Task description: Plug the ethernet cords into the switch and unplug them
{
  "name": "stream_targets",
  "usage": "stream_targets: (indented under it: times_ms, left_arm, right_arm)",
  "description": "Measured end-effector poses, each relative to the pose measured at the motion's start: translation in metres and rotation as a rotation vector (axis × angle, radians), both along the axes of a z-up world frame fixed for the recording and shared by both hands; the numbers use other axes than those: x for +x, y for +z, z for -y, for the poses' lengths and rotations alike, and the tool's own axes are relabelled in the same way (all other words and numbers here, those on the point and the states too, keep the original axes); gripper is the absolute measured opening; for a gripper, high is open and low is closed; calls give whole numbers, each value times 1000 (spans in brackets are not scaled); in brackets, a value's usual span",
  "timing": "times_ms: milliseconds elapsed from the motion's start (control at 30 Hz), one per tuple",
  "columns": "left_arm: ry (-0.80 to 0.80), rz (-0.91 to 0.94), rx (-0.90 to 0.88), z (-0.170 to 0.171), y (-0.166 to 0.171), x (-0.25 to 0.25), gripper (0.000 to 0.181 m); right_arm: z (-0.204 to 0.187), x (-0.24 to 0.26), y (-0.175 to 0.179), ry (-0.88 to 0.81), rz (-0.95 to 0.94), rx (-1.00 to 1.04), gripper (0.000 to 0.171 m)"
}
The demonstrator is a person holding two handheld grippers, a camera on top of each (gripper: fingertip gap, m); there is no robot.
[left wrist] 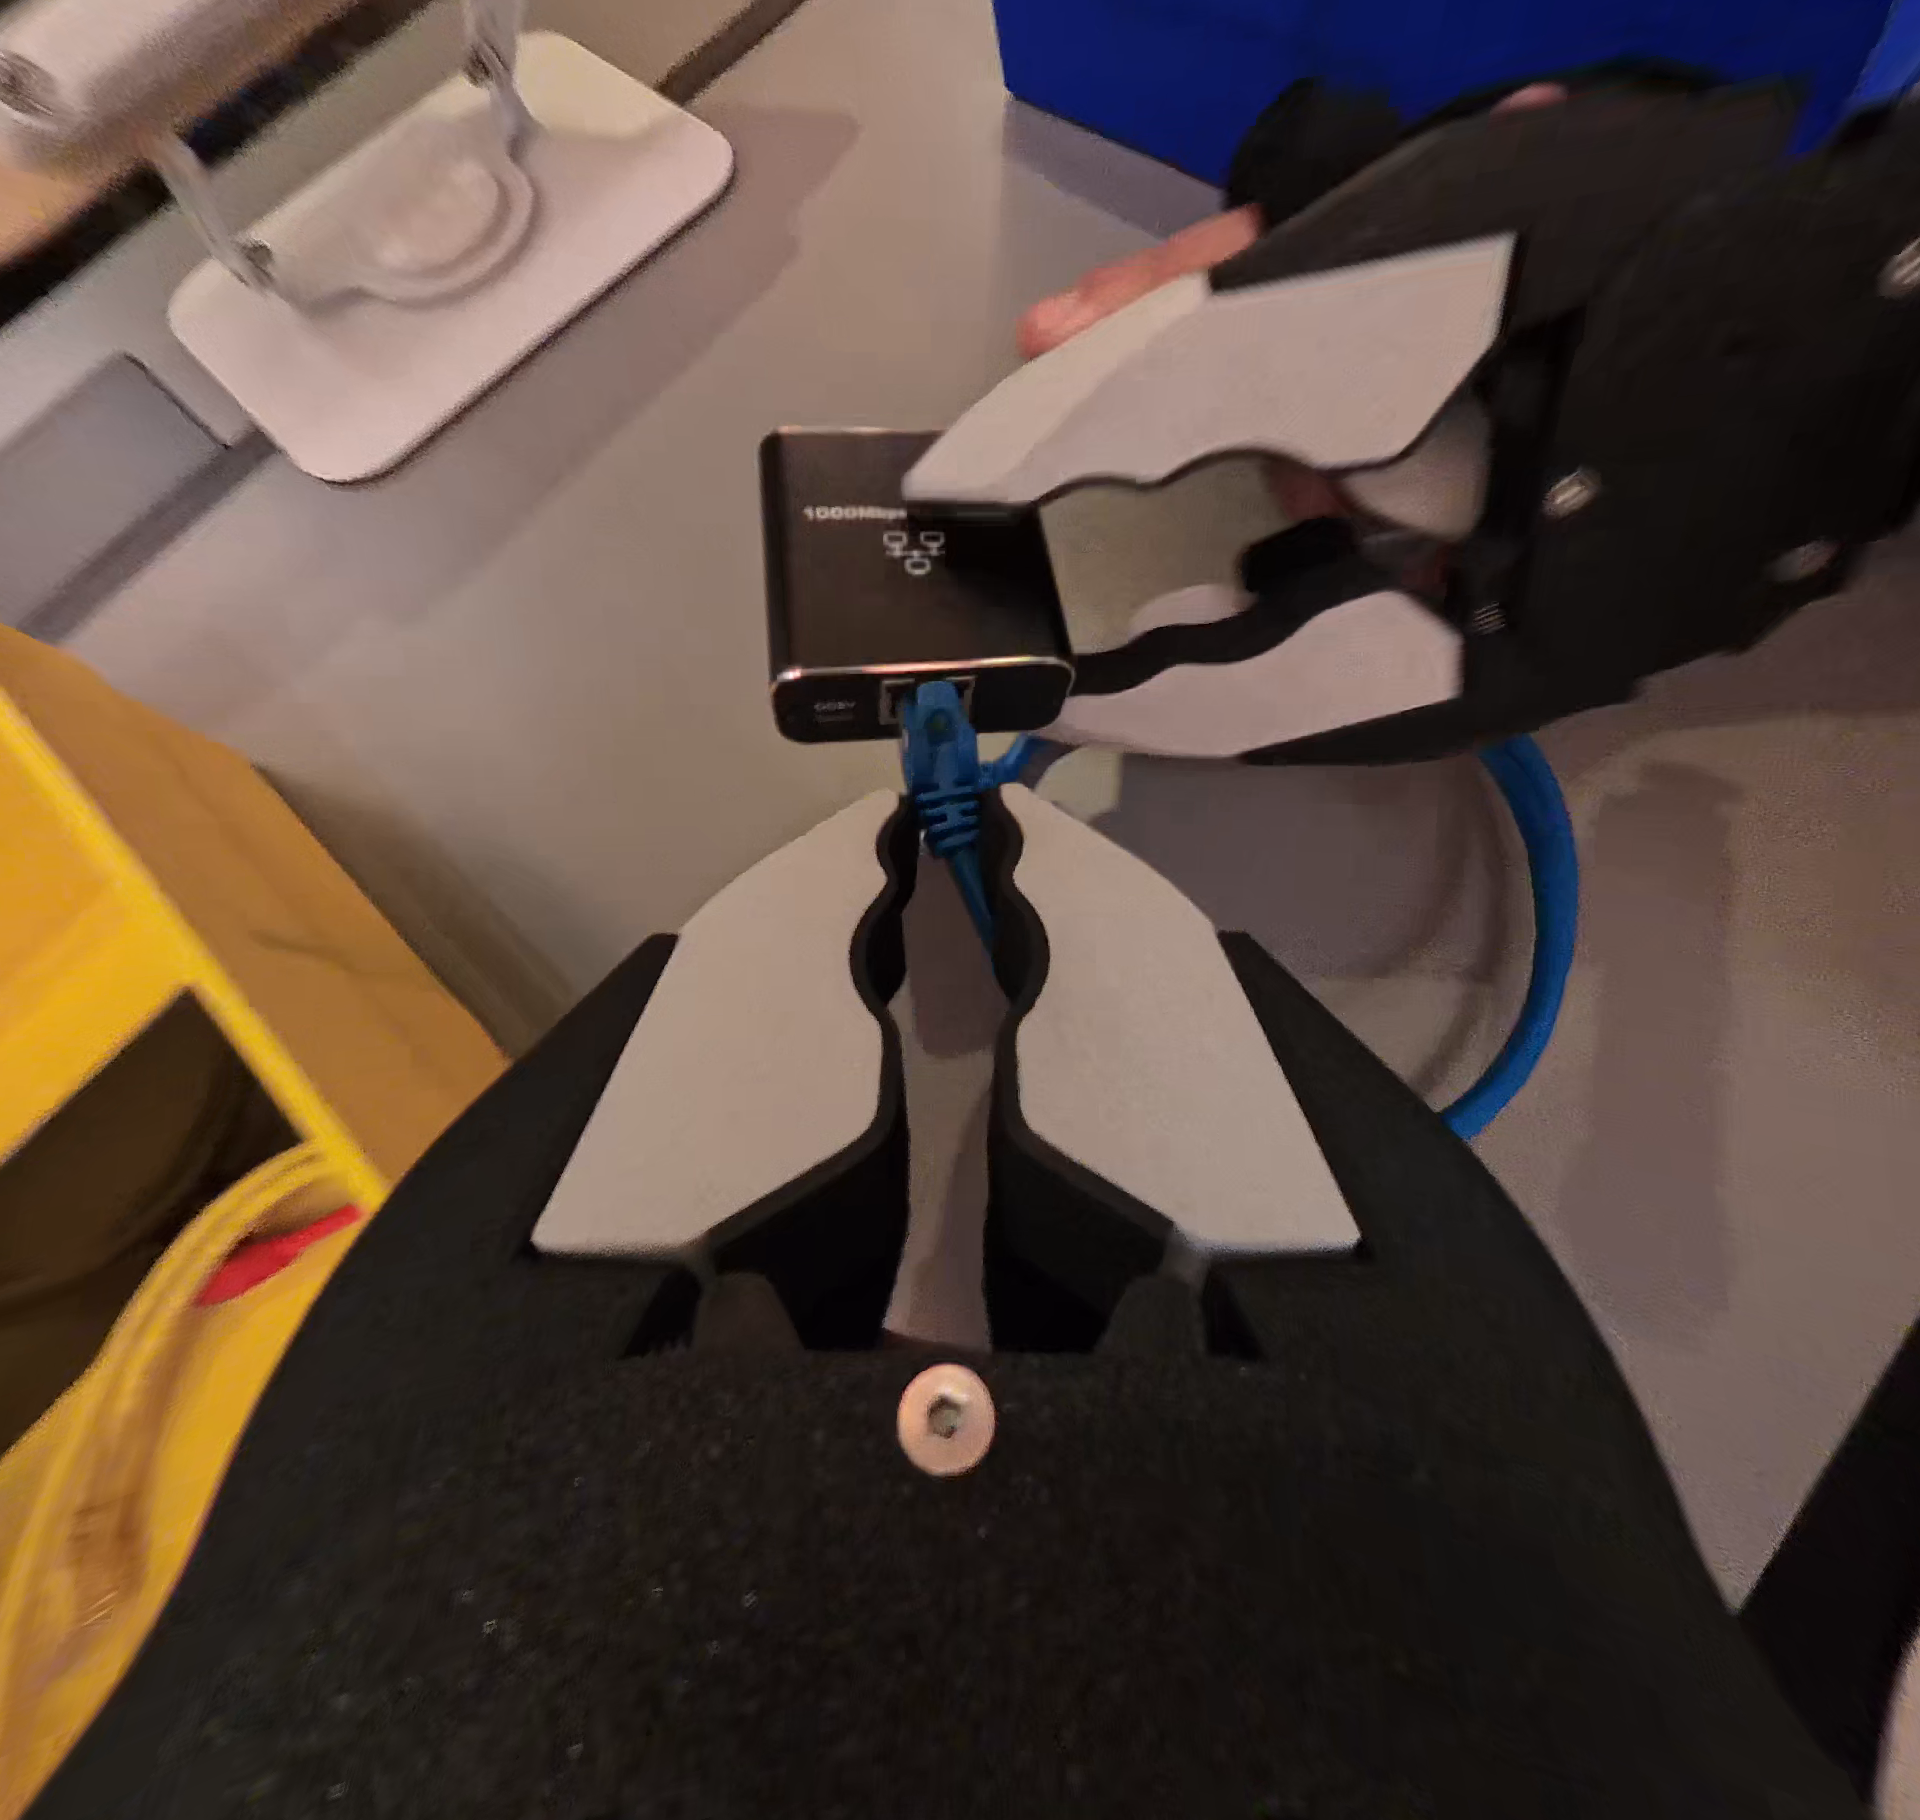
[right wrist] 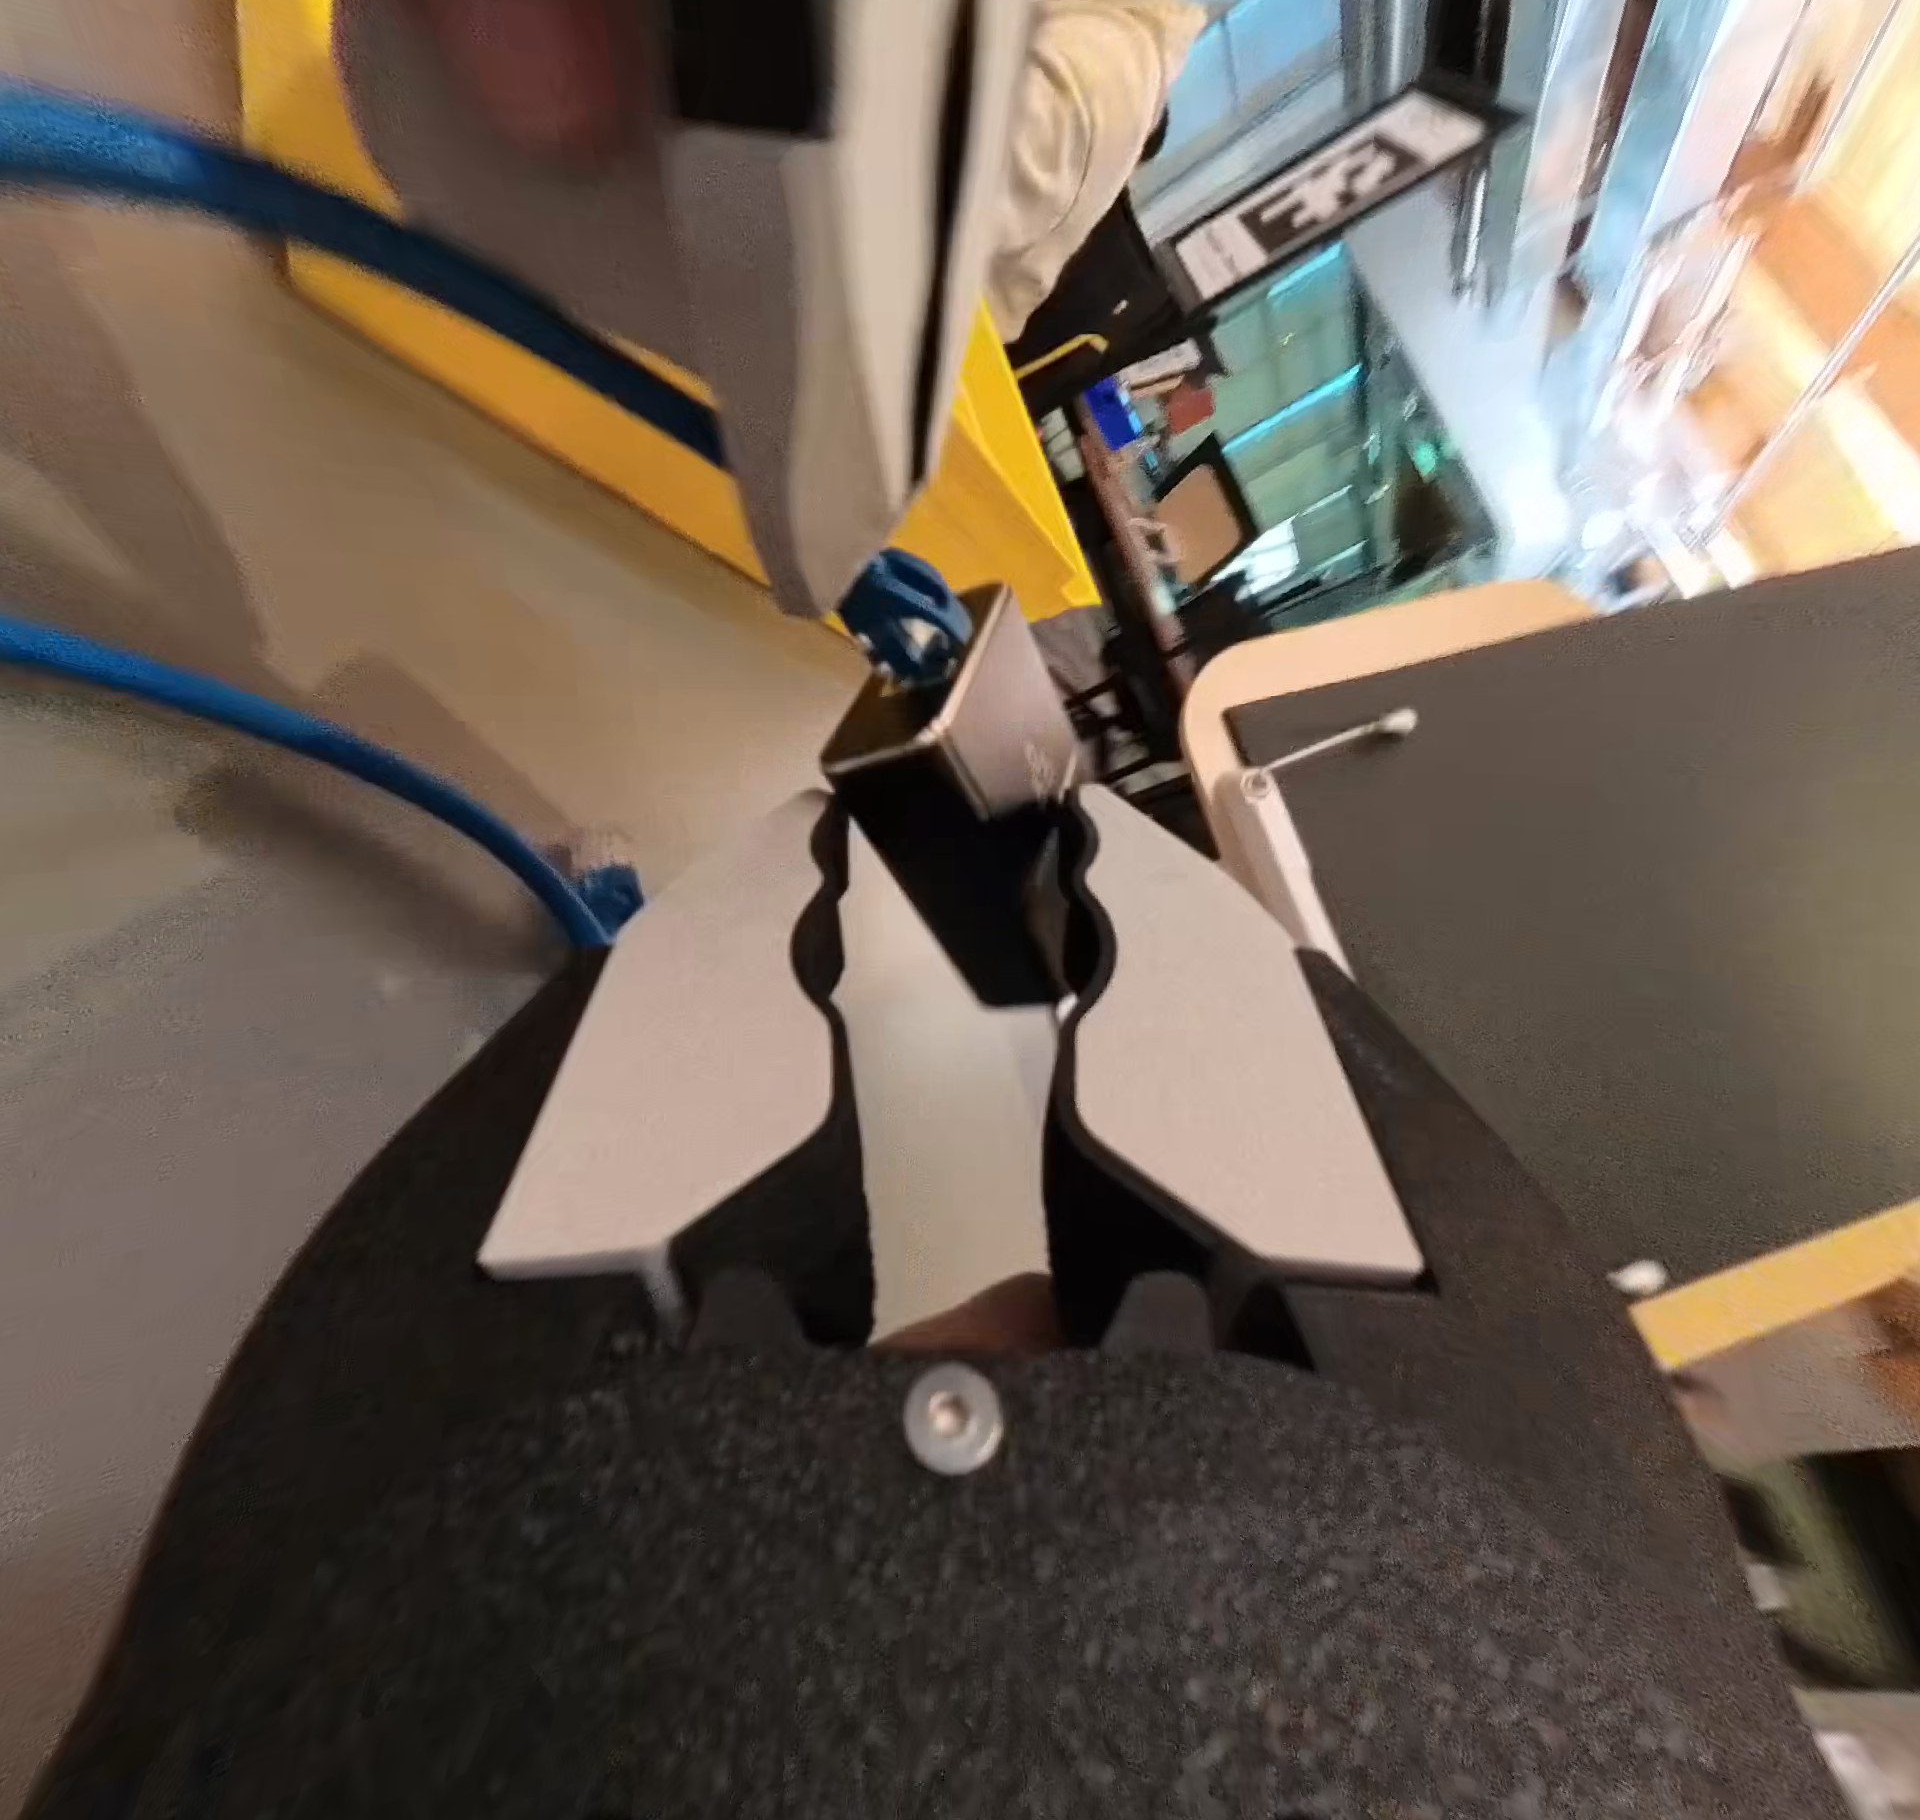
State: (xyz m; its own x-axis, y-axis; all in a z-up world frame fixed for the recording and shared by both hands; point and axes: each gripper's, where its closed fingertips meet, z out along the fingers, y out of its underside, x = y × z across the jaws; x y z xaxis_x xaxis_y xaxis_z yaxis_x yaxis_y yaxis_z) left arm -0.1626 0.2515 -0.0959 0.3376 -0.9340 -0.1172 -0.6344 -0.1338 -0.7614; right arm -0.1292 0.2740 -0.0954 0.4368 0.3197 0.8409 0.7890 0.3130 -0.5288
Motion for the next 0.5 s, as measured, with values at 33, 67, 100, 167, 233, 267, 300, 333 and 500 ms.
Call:
stream_targets:
  times_ms: [33,67,100,167,233,267,300,333,500]
  left_arm:
    - [10,-7,38,-3,7,-3,12]
    - [22,-8,74,-8,15,-7,12]
    - [23,0,90,-10,22,-9,11]
    - [-42,57,83,-6,35,-9,12]
    - [-203,163,50,11,51,-3,11]
    - [-280,217,7,21,58,-1,11]
    - [-359,264,-50,32,64,1,11]
    - [-442,297,-111,43,68,3,11]
    - [-757,336,-363,83,79,17,11]
  right_arm:
    - [5,3,7,-8,-74,-57,40]
    - [10,6,11,-12,-136,-129,47]
    - [15,10,12,-18,-186,-206,49]
    - [29,15,10,17,-315,-399,58]
    - [51,7,14,149,-535,-637,73]
    - [59,4,22,224,-657,-718,80]
    - [65,5,33,297,-767,-750,81]
    - [71,6,46,371,-850,-747,85]
    - [100,3,96,639,-989,-675,90]
